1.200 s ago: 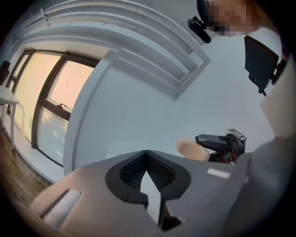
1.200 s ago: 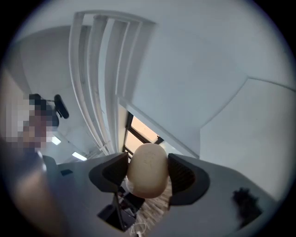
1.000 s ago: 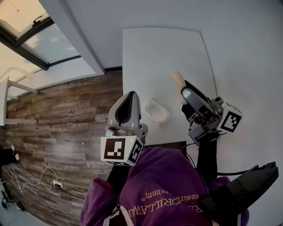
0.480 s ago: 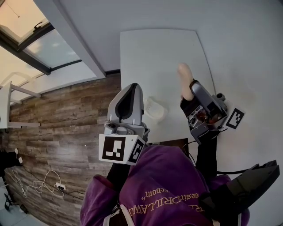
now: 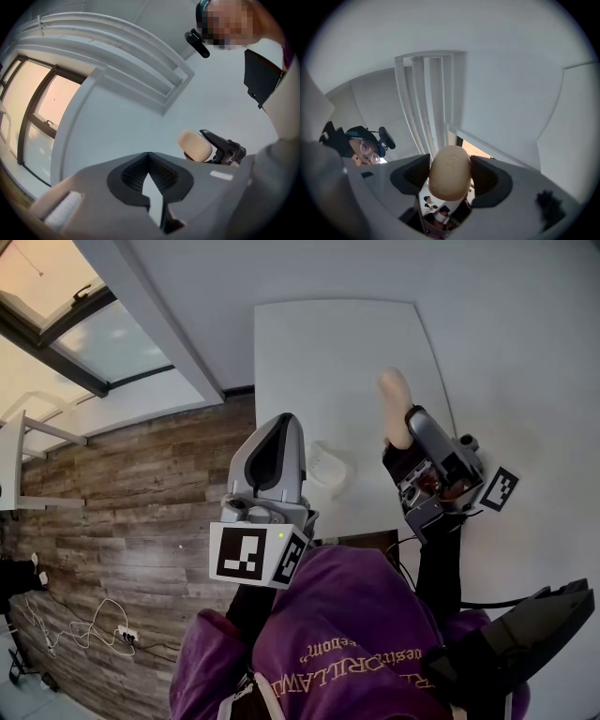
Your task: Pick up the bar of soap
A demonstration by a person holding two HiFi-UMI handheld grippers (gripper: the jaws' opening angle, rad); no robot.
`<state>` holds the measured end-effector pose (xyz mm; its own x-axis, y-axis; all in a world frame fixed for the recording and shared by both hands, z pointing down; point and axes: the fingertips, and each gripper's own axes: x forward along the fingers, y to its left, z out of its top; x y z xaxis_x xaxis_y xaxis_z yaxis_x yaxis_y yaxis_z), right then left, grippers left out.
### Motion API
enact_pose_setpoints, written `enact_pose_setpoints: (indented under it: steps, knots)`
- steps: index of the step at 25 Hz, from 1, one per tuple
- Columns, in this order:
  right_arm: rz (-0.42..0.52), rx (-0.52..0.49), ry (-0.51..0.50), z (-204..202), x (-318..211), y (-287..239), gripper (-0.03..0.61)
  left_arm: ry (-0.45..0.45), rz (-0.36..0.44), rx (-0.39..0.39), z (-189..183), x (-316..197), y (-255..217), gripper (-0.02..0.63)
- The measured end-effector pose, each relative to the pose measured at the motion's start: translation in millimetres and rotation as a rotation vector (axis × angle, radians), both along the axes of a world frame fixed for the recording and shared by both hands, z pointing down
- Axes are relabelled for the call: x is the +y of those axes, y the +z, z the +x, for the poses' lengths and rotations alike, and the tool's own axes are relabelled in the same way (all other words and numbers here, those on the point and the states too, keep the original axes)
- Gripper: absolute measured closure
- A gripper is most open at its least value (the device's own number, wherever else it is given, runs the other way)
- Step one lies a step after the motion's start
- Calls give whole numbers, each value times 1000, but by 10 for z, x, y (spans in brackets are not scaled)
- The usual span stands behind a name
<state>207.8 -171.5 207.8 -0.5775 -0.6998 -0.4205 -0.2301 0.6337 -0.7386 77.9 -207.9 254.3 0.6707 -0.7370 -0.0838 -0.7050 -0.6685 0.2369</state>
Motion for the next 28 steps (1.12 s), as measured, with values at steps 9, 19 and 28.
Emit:
enact_pose_setpoints:
  steps: [9, 19, 28]
  knots:
    - [3, 24, 11, -14, -10, -3, 298, -16, 0, 2, -48, -20, 2, 609]
    - [12, 17, 5, -25, -10, -44, 298, -16, -3, 1, -51, -36, -8, 609]
    - [17, -2, -4, -18, -12, -19, 298, -17, -5, 4, -49, -48, 36, 609]
